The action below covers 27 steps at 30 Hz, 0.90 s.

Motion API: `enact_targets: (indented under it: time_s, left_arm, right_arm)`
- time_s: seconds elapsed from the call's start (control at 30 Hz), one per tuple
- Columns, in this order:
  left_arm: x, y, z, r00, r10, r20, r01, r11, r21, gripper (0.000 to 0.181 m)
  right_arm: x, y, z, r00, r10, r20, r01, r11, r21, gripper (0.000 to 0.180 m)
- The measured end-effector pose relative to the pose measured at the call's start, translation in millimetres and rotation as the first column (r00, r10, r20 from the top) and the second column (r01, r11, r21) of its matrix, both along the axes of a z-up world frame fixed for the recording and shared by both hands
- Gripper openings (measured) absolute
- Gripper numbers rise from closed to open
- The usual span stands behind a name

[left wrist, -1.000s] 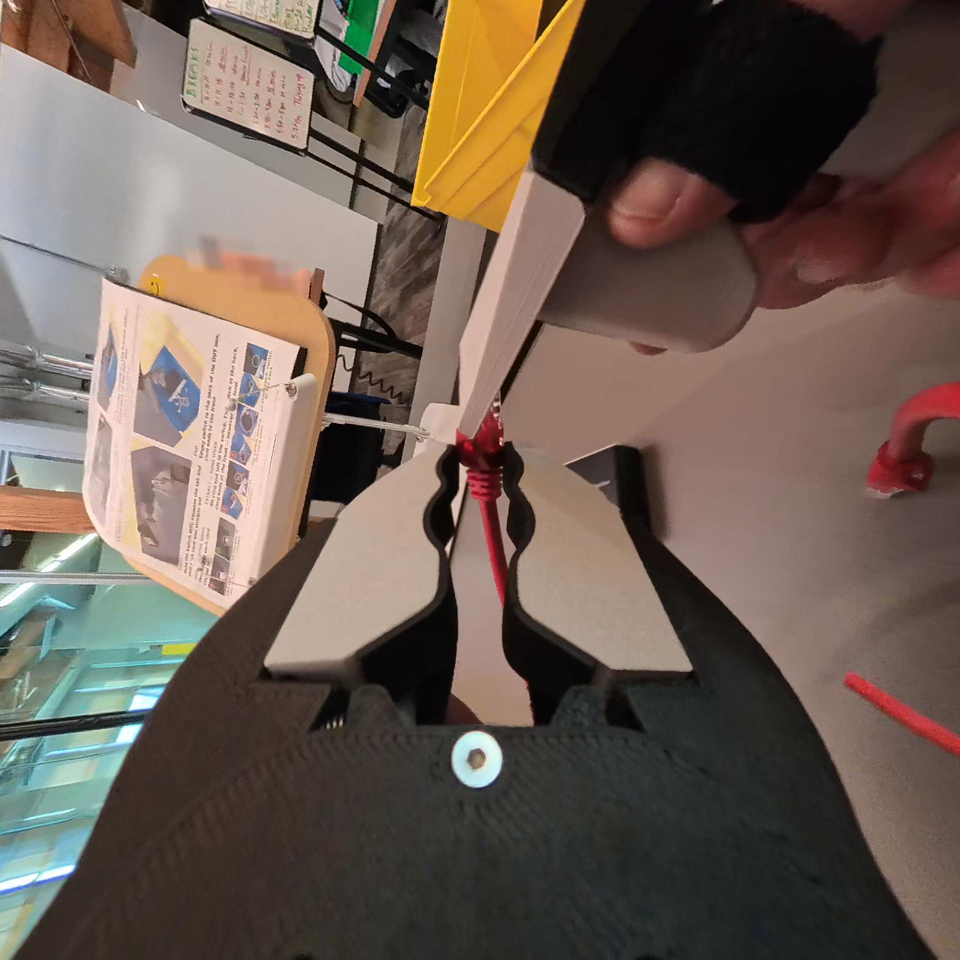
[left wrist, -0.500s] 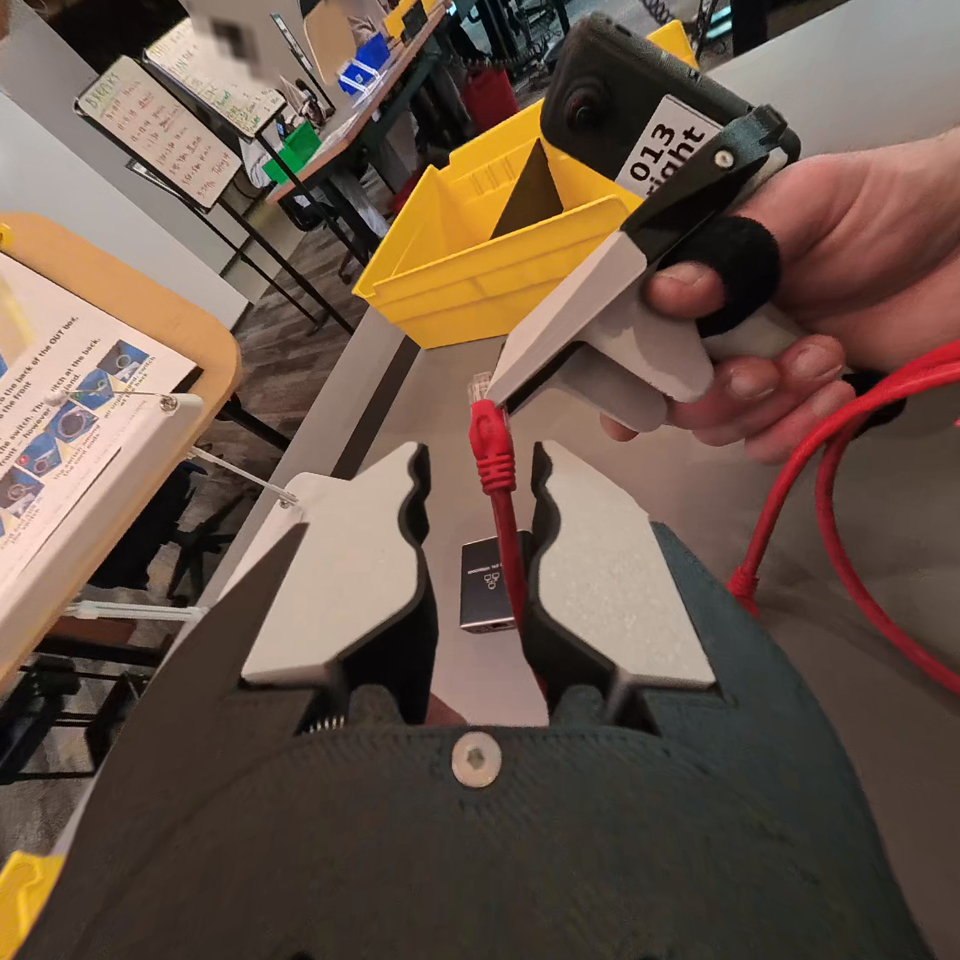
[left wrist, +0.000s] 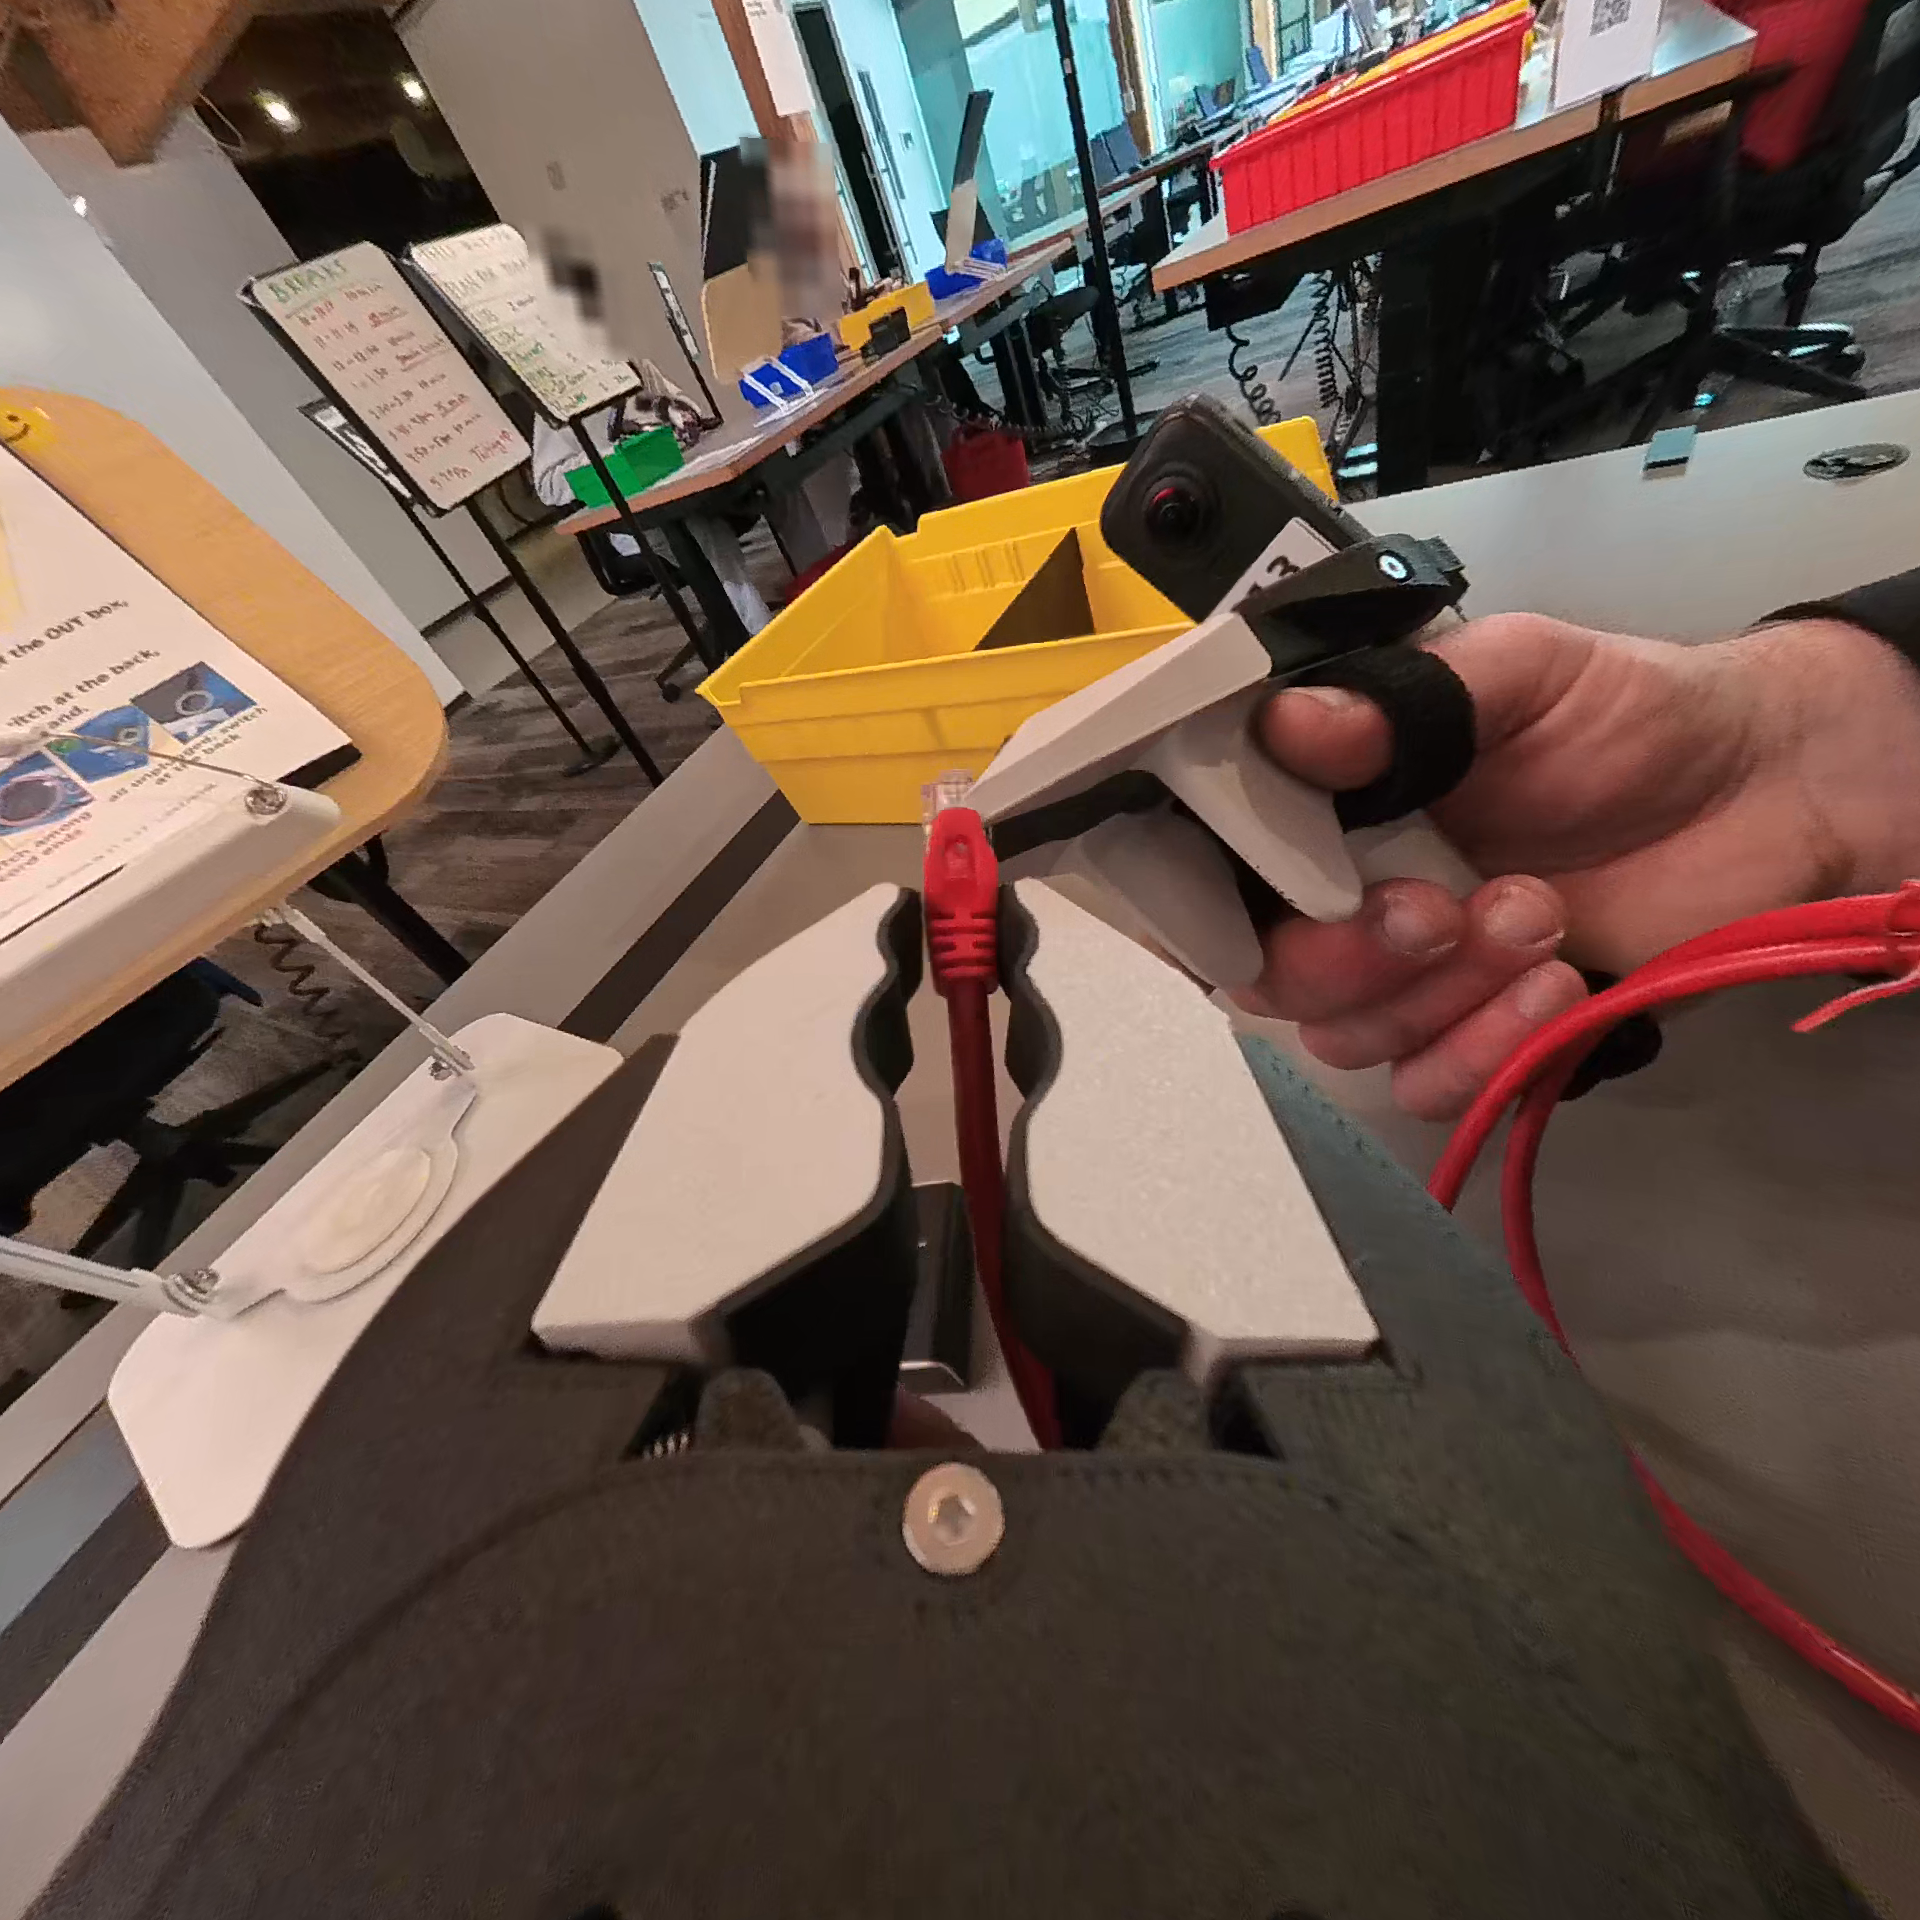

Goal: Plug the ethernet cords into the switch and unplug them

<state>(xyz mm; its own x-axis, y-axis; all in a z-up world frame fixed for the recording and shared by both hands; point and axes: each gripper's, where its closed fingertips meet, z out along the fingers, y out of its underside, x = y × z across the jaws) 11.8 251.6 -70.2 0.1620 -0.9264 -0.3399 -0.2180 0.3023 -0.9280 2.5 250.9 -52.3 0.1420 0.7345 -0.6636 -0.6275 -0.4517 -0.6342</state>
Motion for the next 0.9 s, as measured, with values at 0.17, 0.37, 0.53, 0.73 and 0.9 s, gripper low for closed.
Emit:
enact_targets:
  time_s: [0.17,0.37,0.53,0.73,0.9]
  left_arm:
    - [-1.0,1.1,2.2,0.999,0.029,0.040,-0.030,0.999,0.018,0.015]
    - [-1.2,-1.2,4.0,0.996,0.031,0.080,-0.035,0.998,0.043,0.013]
    - [-3.0,-2.4,6.1,0.999,0.021,0.046,-0.024,0.997,0.077,0.012]
    - [-10.0,4.0,-0.6,0.994,0.037,-0.107,-0.018,0.985,0.174,0.012]
    - [-10.3,-1.3,-7.8,0.970,0.068,-0.234,0.018,0.937,0.350,0.012]
  right_arm:
    - [-0.1,-0.2,-0.2,1.000,0.005,-0.011,-0.005,1.000,-0.002,0.007]
    - [-0.6,-0.6,0.3,1.000,0.008,-0.019,-0.008,1.000,-0.004,0.007]
    - [-1.8,-2.1,3.0,1.000,0.005,0.006,-0.005,1.000,0.015,0.007]
    - [-4.1,2.2,-6.9,0.964,-0.063,0.258,0.051,0.997,0.055,0.035]
    - [-10.9,0.2,-12.4,0.954,-0.037,0.299,0.027,0.999,0.036,0.022]
